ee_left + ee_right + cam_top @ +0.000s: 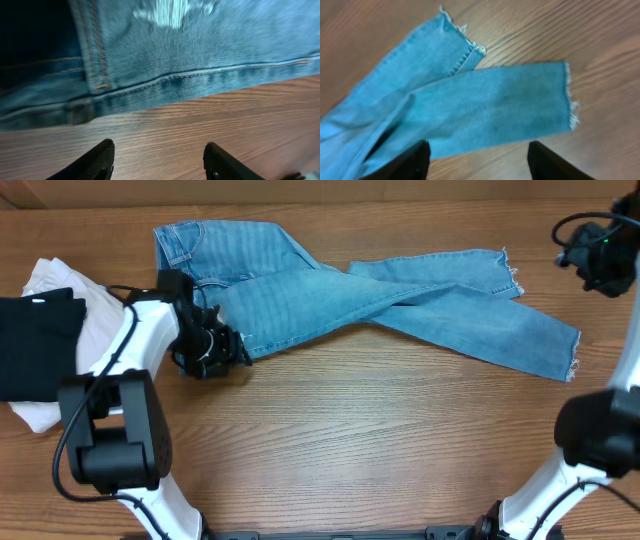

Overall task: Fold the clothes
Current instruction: 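Move the right gripper to the crossed jeans leg hems on the right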

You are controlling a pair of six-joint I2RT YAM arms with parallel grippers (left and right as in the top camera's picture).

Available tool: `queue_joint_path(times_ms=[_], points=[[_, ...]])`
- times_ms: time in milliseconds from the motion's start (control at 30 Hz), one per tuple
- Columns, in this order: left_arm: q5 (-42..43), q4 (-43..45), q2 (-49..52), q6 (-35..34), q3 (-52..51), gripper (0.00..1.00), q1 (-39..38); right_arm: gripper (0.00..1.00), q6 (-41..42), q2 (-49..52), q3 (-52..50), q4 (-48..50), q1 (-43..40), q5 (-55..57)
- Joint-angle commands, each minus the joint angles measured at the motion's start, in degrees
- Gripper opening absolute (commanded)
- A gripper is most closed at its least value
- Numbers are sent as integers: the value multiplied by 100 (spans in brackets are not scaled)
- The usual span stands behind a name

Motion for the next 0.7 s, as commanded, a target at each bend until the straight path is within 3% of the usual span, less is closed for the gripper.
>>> queue_joint_path(times_ms=[0, 333, 667], points=[[-175, -151, 258, 31, -17, 61, 2, 70, 157, 476, -205, 219, -142, -96], [-175, -352, 468, 37, -17, 61, 4, 71, 1375, 1248, -205, 887, -612, -42], [-166, -389, 468, 50, -17, 61, 2, 75, 2411, 1786, -221, 476, -785, 442]])
